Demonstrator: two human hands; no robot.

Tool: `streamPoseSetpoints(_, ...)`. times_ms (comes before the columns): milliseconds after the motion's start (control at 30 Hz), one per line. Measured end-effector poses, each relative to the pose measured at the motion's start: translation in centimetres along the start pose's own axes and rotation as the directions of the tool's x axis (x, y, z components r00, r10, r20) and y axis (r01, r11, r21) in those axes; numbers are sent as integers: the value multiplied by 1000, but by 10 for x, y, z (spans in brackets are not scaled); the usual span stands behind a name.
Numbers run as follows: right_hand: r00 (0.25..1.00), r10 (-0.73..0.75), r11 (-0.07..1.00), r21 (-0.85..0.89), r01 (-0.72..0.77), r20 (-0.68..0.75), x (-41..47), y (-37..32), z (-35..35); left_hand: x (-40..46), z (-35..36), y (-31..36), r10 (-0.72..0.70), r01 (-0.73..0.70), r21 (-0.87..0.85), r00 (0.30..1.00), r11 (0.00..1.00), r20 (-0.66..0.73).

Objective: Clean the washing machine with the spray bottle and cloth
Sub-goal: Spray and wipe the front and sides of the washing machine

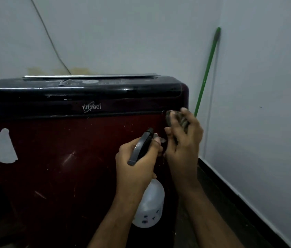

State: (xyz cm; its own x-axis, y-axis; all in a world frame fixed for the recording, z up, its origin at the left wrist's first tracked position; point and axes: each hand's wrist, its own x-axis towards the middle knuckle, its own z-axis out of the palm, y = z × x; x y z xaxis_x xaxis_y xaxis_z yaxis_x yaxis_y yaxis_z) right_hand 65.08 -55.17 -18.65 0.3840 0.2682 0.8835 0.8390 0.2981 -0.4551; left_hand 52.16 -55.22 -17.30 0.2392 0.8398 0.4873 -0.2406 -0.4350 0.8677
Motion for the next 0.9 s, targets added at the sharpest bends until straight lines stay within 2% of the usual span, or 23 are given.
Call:
streamPoseSetpoints(133, 969, -201, 955, -193, 227, 146, -16, 20, 10, 2, -7, 12, 0, 0, 5, 1000, 1000, -20)
streamPoseSetpoints(200, 982, -157, 966, -191, 176, 108, -15, 21, 4, 1, -16, 16, -1, 1, 25, 999, 1000, -33)
streamPoseSetpoints(267, 995, -101, 982, -158, 100, -1, 2, 10, 6, -1, -22, 19, 2, 0, 52, 999, 999, -48)
streamPoseSetpoints(333, 993, -114, 990, -86, 112, -25, 25, -6, 19, -2, -28, 23, 9, -6, 60, 998, 998, -57)
streamPoseSetpoints(400, 965, -251, 962, -86, 258, 78, 27, -14, 36, -4, -36, 27, -2, 6, 62, 998, 998, -68)
streamPoseSetpoints(500, 870, -415, 866, -176, 467, 268, 3, 1, 33, -9, -52, 37, -30, 35, 57, 997, 998, -73)
streamPoseSetpoints(567, 886, -398, 878, -182, 443, 238, 2, 12, 21, -11, -61, 39, -28, 34, 68, 995, 997, -92)
streamPoseSetpoints(667, 951, -296, 949, -85, 303, 85, 27, -8, 32, -15, -71, 35, -22, 38, 123, 992, 992, -122)
streamPoseSetpoints(700, 945, -313, 946, -59, 319, 94, 32, -18, 41, -17, -73, 34, -25, 41, 125, 992, 991, -127)
streamPoseSetpoints(733, 919, -367, 924, -55, 378, 144, 32, -27, 49, -18, -75, 33, -34, 50, 120, 991, 992, -133)
streamPoseSetpoints(833, 777, -546, 794, -101, 599, 314, 15, -25, 45, -16, -84, 35, -61, 75, 88, 987, 993, -151)
streamPoseSetpoints(900, 784, -533, 792, -138, 595, 319, 12, -16, 30, -15, -88, 37, -45, 60, 92, 986, 994, -160)
